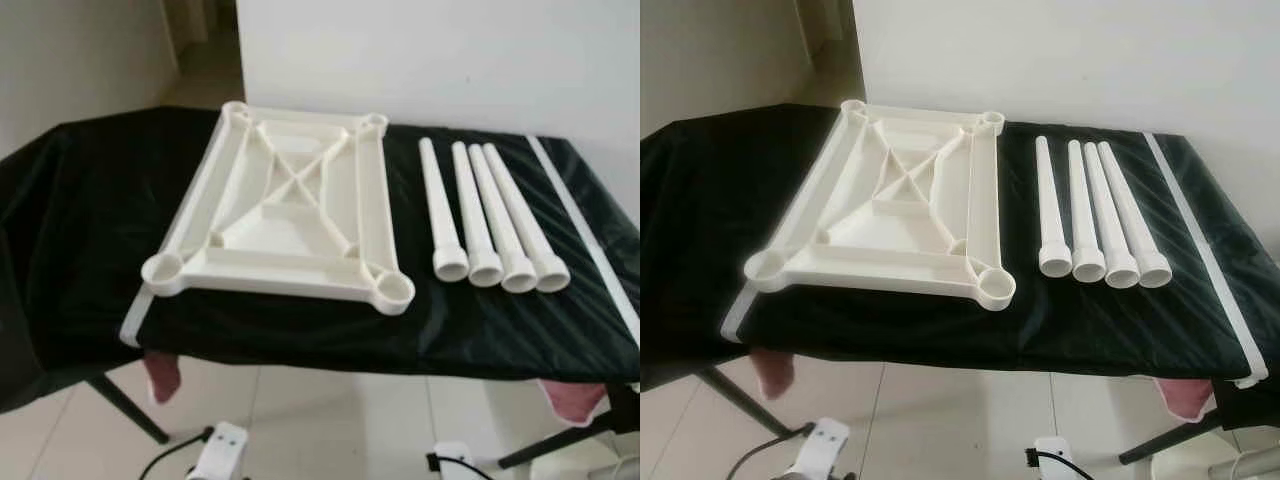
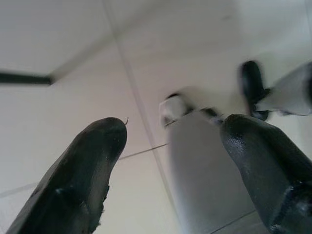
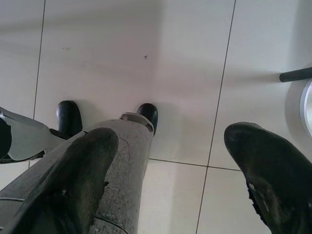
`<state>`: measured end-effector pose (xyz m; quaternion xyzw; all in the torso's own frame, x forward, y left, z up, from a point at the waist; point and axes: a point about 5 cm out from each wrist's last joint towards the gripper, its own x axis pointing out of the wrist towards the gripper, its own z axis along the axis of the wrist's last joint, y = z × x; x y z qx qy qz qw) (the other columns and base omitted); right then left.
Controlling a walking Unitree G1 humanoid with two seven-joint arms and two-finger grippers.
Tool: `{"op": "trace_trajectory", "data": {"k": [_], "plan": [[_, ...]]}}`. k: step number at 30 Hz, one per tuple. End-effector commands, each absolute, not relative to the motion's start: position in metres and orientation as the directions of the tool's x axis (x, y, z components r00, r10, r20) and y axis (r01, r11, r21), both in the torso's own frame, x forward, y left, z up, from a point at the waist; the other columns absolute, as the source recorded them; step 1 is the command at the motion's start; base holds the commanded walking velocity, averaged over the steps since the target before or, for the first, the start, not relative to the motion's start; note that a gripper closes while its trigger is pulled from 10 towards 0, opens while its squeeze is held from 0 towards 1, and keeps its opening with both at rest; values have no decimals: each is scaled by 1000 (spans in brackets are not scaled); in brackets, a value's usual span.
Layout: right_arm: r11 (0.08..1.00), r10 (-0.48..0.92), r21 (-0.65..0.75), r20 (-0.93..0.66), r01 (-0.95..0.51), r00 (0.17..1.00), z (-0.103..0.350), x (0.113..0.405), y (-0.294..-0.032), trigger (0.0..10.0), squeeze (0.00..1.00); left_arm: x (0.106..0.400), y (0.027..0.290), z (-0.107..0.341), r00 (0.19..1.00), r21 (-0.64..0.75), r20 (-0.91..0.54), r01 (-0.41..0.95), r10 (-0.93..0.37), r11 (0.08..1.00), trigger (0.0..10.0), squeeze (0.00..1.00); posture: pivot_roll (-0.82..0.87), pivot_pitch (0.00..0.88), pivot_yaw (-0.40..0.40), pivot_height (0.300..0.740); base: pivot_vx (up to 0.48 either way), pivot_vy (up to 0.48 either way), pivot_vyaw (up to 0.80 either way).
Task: Building children table
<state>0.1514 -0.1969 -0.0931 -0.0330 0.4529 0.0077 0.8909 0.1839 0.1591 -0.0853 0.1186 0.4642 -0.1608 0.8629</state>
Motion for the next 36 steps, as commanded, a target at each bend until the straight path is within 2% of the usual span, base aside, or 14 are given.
{"op": "trace_trajectory", "data": {"k": [1, 11, 19, 22, 26, 30, 36], "plan": [[998, -25, -54, -817, -33, 576, -95, 147, -200, 10000, 0, 180, 159, -87, 499, 23, -845, 393, -191, 919, 10000, 0, 17, 0, -8, 740, 0, -424, 0], [998, -30, -51, -823, -21, 568, -96, 143, -199, 10000, 0, 185, 158, -85, 515, 28, -836, 383, -188, 923, 10000, 0, 10, 7, -2, 740, 0, -413, 0], [999, -33, -52, -821, -17, 570, -97, 140, -200, 10000, 0, 188, 158, -83, 541, 50, -824, 370, -171, 928, 10000, 0, 8, 16, -2, 740, 0, 0, 0], [999, -32, -51, -778, -12, 627, -90, 151, -205, 10000, 0, 205, 157, -73, 600, 54, -773, 387, -207, 920, 10000, 0, 1, 38, 1, 740, 0, 0, 0], [999, -28, -49, -760, -15, 649, -87, 156, -207, 10000, 0, 213, 157, -68, 626, 54, -747, 394, -225, 917, 10000, 0, -1, 45, 3, 740, 0, 0, 0], [997, 12, -49, -700, -65, 714, -80, 168, -204, 10000, 0, 228, 155, -56, 672, 52, -683, 436, -286, 899, 10000, 0, -5, 62, 3, 740, 0, 0, 0], [990, 65, -52, -656, -131, 752, -75, 173, -198, 10000, 0, 233, 150, -48, 686, 37, -631, 493, -362, 869, 10000, 0, -8, 75, 0, 740, 0, 0, 0]]}}
